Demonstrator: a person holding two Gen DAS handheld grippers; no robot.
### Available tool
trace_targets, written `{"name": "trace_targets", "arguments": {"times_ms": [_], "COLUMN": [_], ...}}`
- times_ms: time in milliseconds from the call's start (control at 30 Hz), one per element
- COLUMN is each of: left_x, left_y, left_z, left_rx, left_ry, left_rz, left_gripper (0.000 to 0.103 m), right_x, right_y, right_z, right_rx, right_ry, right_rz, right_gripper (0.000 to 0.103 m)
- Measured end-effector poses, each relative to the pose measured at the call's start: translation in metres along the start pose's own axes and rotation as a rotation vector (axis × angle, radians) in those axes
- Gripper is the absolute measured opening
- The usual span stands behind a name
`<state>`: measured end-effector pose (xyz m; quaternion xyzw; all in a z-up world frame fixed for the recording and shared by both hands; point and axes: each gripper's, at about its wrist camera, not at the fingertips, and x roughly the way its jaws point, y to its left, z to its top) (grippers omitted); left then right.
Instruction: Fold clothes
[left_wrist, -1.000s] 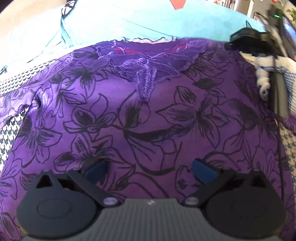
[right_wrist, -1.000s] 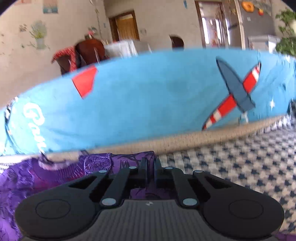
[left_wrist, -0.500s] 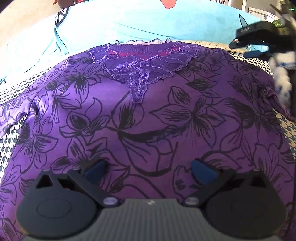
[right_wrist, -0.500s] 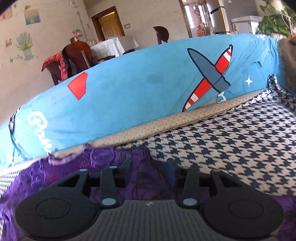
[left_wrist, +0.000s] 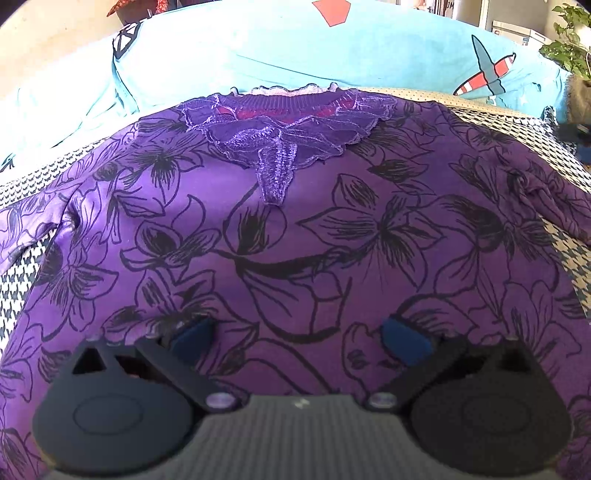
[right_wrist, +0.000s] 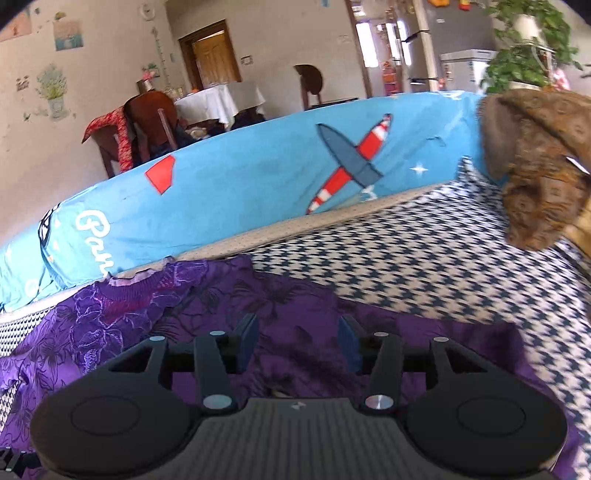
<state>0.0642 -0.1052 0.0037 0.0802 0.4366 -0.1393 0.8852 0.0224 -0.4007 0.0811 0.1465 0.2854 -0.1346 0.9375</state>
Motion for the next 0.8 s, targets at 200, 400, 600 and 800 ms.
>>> {"name": "trace_targets", "arguments": {"times_ms": [200, 400, 600, 800], "left_x": [-0.004, -0.006, -0.008, -0.008], "left_y": [-0.003, -0.003, -0.001, -0.002], "left_z": [-0.004, -0.008, -0.010, -0.012], "left_rx": [0.010, 0.012, 0.013, 0.017], "left_ry": [-0.007, -0.018, -0.021, -0.028], "left_rz": [-0.002, -0.004, -0.009, -0.006], "left_gripper": [0.103, 0.103, 0.103, 0.103], "right_x": [-0.036, -0.051, -0.039, -0.027], "right_y": [-0.041, -0.073, -0.074, -0.075], "right_z": [-0.012, -0.019, -0.031, -0.042], "right_rx": [0.050, 0.102, 0.049, -0.006], "right_ry": [0.006, 0.040, 0.133, 0.225], "right_rz": [-0.102, -0.208, -0.221, -0.233], "right_gripper": [0.052, 0.053, 0.053, 0.061]}}
